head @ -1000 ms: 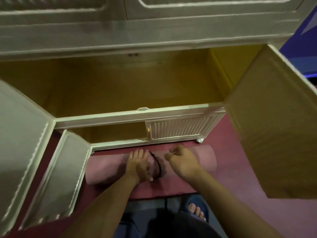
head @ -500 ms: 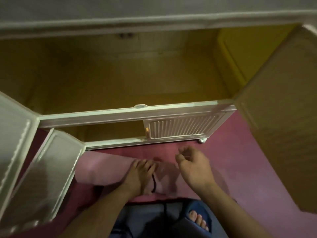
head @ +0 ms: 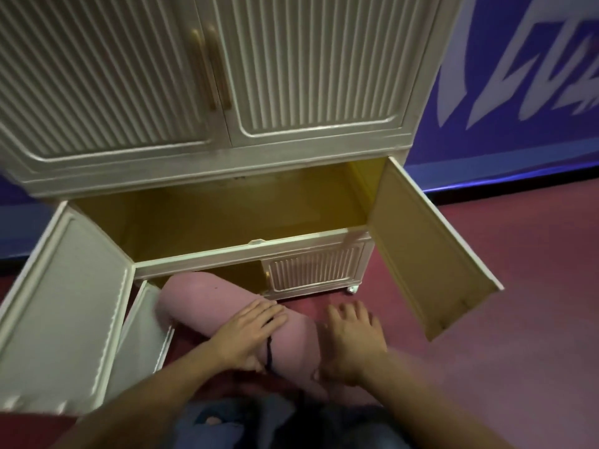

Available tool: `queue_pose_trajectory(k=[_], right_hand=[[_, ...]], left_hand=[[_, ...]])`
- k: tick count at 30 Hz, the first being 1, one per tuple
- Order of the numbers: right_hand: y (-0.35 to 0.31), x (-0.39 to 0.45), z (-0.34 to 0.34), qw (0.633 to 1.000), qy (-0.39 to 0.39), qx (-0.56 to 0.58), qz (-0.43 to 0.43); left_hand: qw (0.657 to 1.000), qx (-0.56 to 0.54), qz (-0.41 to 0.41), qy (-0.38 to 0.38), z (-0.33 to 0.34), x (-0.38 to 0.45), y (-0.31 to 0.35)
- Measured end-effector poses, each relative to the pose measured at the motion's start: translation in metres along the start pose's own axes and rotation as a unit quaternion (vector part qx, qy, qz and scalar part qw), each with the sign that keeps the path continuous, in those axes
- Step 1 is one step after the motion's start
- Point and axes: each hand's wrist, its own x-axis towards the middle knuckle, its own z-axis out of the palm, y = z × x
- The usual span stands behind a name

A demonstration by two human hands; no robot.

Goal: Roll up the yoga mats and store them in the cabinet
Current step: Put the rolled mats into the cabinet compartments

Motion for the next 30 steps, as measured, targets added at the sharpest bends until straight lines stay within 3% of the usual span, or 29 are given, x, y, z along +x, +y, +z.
queue_pose_trajectory(k=[3, 7, 14, 18, 23, 27, 30], right_hand=[[0.008, -0.023, -0.01, 0.998, -0.027, 0.027, 0.049], [0.014, -0.047, -0.011, 0.998, -0.027, 0.005, 0.051], [0.032, -0.098, -0.012, 0.991, 0.134, 0.011, 0.006], [0.022, -0.12, -0.05, 0.989, 0.146, 0.018, -0.015], [0.025, -0.144, -0.065, 0.973, 0.226, 0.039, -0.024], [0.015, -0.119, -0.055, 0.974, 0.204, 0.092, -0.021], [0.009, -0.082, -0.075, 0.966, 0.232, 0.103, -0.039]], left_hand=[[1.0, 0.016, 0.017, 0.012, -0.021, -0.017, 0.009], [0.999, 0.036, 0.019, 0.017, -0.039, -0.025, 0.023], [0.991, 0.083, 0.072, 0.076, -0.061, -0.038, 0.042], [0.985, 0.09, 0.083, 0.121, -0.086, -0.048, 0.039], [0.97, 0.108, 0.112, 0.188, -0.121, -0.06, 0.038], [0.965, 0.165, 0.125, 0.158, -0.149, -0.059, 0.01], [0.964, 0.184, 0.1, 0.166, -0.179, -0.045, -0.018]])
